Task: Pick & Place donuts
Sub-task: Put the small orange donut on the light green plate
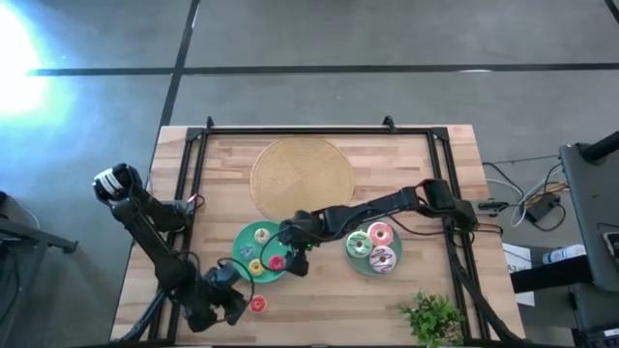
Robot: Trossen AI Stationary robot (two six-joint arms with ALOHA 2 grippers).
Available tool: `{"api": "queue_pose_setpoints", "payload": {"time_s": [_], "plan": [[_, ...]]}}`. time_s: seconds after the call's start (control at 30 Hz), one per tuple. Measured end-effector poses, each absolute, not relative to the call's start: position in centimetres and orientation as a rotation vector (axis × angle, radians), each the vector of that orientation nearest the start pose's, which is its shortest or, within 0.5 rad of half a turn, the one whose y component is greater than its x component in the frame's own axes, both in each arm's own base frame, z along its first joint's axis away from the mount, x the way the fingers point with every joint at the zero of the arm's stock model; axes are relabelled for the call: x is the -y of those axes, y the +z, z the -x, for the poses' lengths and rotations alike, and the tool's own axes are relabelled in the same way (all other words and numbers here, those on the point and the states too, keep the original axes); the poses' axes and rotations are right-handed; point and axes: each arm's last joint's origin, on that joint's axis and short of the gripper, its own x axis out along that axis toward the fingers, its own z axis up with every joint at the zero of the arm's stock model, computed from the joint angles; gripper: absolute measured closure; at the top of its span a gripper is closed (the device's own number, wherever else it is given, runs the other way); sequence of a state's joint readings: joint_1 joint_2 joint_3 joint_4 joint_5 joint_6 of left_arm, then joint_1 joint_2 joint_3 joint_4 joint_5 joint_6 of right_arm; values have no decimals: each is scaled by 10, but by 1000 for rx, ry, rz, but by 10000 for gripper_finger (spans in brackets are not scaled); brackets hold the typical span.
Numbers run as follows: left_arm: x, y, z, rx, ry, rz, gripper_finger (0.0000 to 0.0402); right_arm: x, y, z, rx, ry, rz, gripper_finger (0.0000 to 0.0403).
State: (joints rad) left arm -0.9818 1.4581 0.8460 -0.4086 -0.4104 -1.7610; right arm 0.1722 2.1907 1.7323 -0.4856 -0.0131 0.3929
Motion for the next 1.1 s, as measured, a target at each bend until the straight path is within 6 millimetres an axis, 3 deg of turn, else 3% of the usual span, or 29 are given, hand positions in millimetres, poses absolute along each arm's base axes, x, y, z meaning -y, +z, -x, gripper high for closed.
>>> {"api": "queue_pose_setpoints", "payload": {"time_s": [0.57,0.8,0.93,1.1], "plan": [[238,155,-178,-973,416,1054,303,-80,178,-463,-988,-51,-298,165],[239,141,-189,-961,436,1059,303,-80,188,-461,-975,-53,-311,168],[239,139,-191,-945,443,1073,303,-80,197,-459,-955,-48,-314,166],[237,152,-192,-830,432,1099,303,-78,206,-456,-934,-63,-303,166]]}}
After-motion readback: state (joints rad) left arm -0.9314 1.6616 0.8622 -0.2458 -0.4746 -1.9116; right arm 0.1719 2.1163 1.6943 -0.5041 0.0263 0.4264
